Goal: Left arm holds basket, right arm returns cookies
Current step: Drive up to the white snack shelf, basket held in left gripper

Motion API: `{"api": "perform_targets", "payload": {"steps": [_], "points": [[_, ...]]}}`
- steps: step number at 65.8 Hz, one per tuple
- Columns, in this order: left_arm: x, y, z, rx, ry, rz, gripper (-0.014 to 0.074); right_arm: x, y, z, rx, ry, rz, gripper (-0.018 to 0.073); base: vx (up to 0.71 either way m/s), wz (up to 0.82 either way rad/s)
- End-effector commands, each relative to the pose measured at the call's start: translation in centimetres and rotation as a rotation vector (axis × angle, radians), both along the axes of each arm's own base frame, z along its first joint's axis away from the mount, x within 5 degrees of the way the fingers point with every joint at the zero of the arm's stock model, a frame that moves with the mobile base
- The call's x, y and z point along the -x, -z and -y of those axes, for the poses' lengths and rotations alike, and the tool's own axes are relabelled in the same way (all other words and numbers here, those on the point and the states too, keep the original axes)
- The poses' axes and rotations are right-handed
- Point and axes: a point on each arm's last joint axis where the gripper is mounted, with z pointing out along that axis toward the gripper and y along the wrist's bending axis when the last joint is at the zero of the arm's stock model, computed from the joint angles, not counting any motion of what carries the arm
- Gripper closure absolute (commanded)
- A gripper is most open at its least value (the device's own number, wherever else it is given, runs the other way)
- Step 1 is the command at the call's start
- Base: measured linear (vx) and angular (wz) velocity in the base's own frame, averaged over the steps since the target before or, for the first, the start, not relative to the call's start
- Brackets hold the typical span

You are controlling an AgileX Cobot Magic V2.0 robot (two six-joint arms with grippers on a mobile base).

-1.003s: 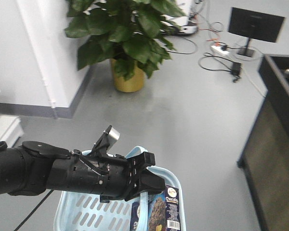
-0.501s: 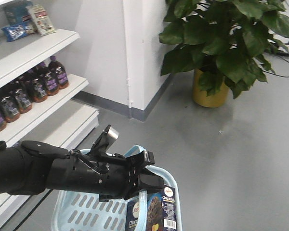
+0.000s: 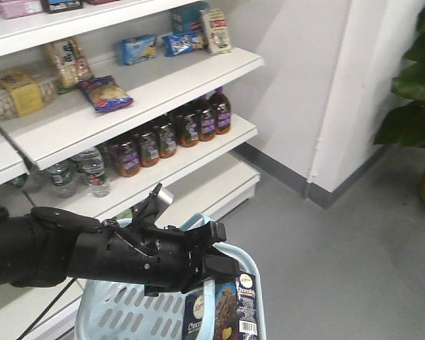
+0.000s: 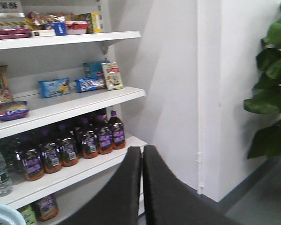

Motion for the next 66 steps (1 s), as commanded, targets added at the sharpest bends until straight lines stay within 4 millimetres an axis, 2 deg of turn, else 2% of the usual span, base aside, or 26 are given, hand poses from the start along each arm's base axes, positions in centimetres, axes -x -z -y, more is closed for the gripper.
{"api": "perform_targets", "payload": {"steps": [1, 66], "points": [[0.13, -2.69, 0.33, 0.107, 0.008, 0.028, 0.0603, 0.12, -0.73, 0.00, -0.002, 0.000, 0.082, 0.0568, 0.18, 0.69], [0.07, -2.65, 0.31, 0.102, 0.002, 0.030, 0.0603, 0.12, -0.73, 0.00, -0.002, 0.000, 0.082, 0.0568, 0.12, 0.48]]}}
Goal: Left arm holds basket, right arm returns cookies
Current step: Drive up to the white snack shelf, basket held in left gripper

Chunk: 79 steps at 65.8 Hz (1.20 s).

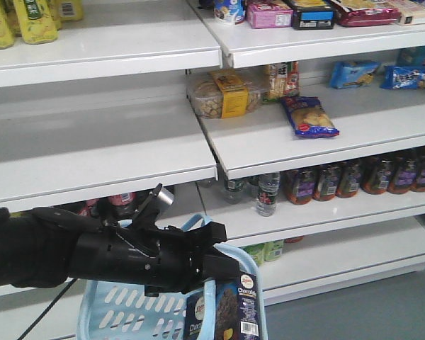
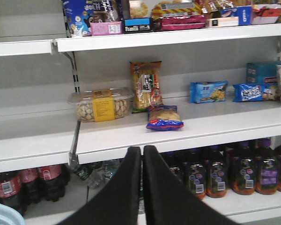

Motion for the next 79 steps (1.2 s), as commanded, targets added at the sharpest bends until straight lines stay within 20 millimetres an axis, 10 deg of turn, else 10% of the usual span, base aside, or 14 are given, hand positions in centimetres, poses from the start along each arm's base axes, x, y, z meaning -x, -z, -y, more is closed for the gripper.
{"api": "perform_targets", "payload": {"steps": [1, 79], "points": [[0.13, -2.69, 0.34, 0.107, 0.008, 0.028, 0.0603, 0.12, -0.73, 0.00, -0.002, 0.000, 0.082, 0.0568, 0.09, 0.35], [0.15, -2.70, 0.35, 0.109, 0.011, 0.028, 0.0603, 0.12, -0.73, 0.00, -0.002, 0.000, 0.082, 0.0568, 0.10, 0.23]]}}
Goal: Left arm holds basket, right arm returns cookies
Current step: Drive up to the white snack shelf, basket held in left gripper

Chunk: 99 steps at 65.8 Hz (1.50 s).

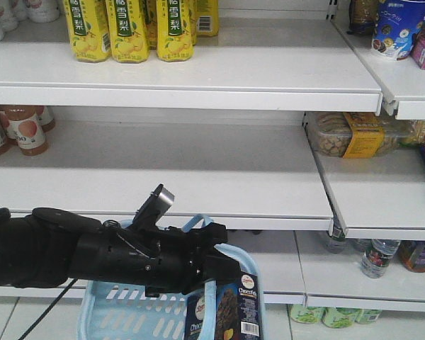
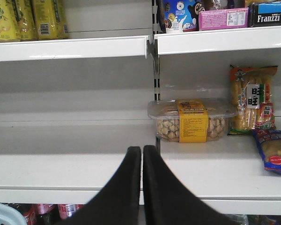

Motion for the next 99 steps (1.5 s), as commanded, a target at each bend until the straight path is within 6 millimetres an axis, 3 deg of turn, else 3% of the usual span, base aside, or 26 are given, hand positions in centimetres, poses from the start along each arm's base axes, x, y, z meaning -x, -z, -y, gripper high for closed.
{"api": "perform_targets", "payload": {"steps": [1, 99], "points": [[0.15, -2.70, 0.35, 0.109, 0.011, 0.028, 0.0603, 0.12, -0.73, 0.00, -0.002, 0.000, 0.082, 0.0568, 0.11, 0.01], [0.15, -2.70, 0.35, 0.109, 0.011, 0.028, 0.0603, 0.12, -0.73, 0.00, -0.002, 0.000, 0.082, 0.0568, 0.07, 0.00]]}}
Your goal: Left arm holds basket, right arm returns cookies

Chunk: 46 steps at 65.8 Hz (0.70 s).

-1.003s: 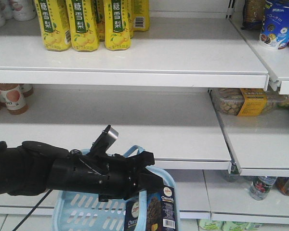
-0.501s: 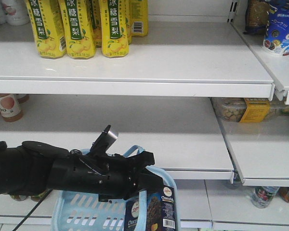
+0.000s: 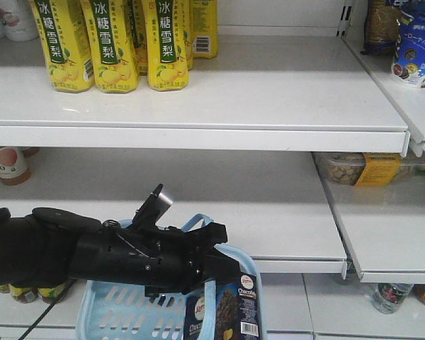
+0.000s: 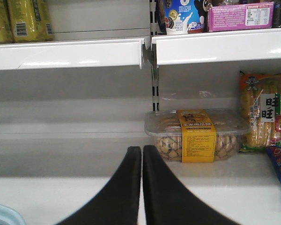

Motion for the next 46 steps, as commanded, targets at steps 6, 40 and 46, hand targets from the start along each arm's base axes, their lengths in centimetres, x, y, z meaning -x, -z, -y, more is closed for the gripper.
{"api": "perform_targets", "payload": {"steps": [6, 40, 46], "points": [[0.15, -2.70, 0.35, 0.109, 0.011, 0.028, 0.0603, 0.12, -0.73, 0.00, -0.002, 0.000, 0.082, 0.0568, 0.04, 0.00], [0.15, -2.70, 0.35, 0.109, 0.011, 0.028, 0.0603, 0.12, -0.73, 0.00, -0.002, 0.000, 0.082, 0.0568, 0.05, 0.00], [0.15, -2.70, 0.35, 0.109, 0.011, 0.028, 0.0603, 0.12, -0.73, 0.00, -0.002, 0.000, 0.082, 0.0568, 0.04, 0.00]]}}
